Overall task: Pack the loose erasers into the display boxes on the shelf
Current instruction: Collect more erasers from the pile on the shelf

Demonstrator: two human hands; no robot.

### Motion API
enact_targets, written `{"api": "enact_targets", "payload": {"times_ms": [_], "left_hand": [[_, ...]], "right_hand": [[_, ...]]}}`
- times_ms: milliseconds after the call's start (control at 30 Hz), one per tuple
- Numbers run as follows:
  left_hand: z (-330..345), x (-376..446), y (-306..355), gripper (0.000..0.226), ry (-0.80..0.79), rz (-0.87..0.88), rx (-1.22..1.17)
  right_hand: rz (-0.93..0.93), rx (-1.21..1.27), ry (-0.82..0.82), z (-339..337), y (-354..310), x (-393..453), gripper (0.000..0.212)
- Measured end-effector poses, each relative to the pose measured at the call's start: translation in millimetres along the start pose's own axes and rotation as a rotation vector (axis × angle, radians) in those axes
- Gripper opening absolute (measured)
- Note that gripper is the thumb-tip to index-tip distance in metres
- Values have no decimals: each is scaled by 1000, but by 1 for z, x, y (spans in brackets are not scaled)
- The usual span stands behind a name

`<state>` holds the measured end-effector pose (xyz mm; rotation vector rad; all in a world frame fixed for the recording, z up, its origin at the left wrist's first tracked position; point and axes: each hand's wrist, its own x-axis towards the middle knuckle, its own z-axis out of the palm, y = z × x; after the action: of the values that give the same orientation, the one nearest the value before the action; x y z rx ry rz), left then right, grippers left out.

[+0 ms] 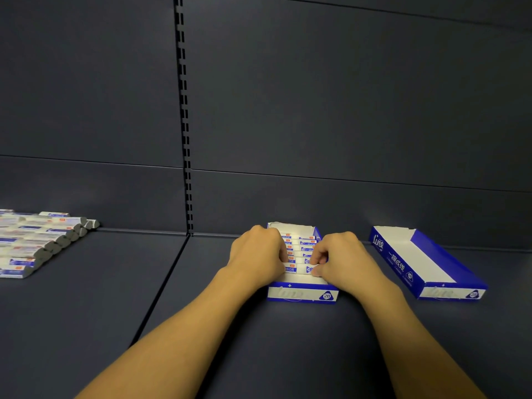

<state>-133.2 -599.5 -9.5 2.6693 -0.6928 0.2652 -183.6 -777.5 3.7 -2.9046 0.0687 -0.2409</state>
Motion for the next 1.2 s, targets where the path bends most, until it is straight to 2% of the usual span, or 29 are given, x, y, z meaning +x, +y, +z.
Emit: {"api": "enact_targets", "payload": {"times_ms": [367,700,900,1033,1133,1200], "left_hand": [[4,2,-1,19,36,10,38],[0,-1,-2,20,1,59,11],[-6,0,-6,13,-45,-27,-219],[-20,-3,-12,9,77,-80,-440],[-37,-7,-26,10,171,-117,-364],[-49,-11,-37,15,148,-143,-239]], "right_hand": [[3,-36,14,4,-3,5,26],[-30,49,72,9,8,0,16],[-71,107,190,11,3,-4,12],[-101,244,330,1,1,-6,6],[-137,235,330,-9,-6,-2,8],[-159,189,265,-16,-16,3,12]]}}
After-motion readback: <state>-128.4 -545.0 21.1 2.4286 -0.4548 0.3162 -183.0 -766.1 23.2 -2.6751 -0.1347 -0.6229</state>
